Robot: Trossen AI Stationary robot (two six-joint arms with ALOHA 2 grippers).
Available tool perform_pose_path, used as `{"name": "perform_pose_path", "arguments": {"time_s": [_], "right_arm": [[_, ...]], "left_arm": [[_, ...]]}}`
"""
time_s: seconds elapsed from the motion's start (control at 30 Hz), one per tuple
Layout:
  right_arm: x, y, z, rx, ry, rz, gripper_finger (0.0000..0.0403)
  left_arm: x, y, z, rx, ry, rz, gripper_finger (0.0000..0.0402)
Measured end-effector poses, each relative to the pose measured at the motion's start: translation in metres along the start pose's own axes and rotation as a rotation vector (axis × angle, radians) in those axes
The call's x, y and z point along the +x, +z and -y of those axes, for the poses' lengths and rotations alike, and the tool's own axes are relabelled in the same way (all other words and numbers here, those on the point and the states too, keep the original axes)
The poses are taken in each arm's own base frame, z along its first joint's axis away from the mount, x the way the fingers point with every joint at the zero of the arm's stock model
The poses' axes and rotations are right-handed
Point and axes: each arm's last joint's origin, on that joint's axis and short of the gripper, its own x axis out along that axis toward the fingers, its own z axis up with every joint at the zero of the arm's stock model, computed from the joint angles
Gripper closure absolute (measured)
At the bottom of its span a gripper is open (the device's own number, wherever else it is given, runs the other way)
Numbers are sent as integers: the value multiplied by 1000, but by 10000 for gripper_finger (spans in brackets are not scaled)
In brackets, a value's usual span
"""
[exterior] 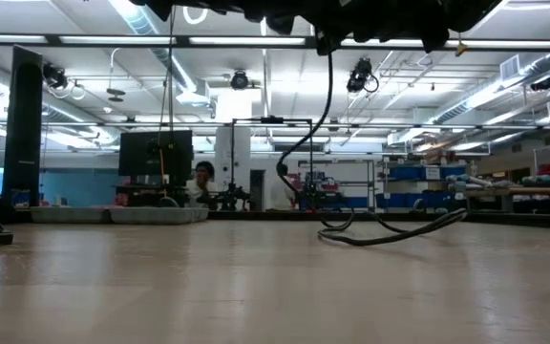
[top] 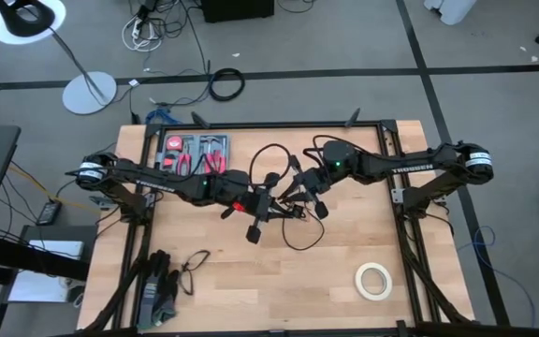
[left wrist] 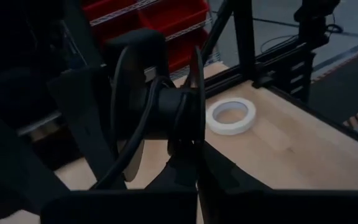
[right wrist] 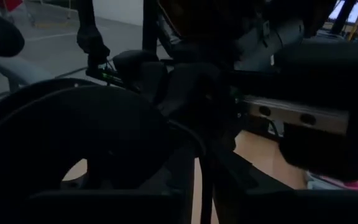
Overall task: Coil cords
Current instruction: Coil the black wire onto the spool
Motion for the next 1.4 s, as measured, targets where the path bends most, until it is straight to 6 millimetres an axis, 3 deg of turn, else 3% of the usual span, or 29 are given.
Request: {"name": "perform_pose_path", "arguments": {"time_s": [0.33,0.63,1.4], "right_arm": [[-1,-10,-3,97,38,-46,356],[-2,-25,-12,176,74,-54,359],[-11,-63,-26,278,-13,-13,365]], "left_arm": [[-4,9,5,88,56,6,401],[-20,24,-1,120,159,9,401],[-25,30,0,172,211,13,401]]}}
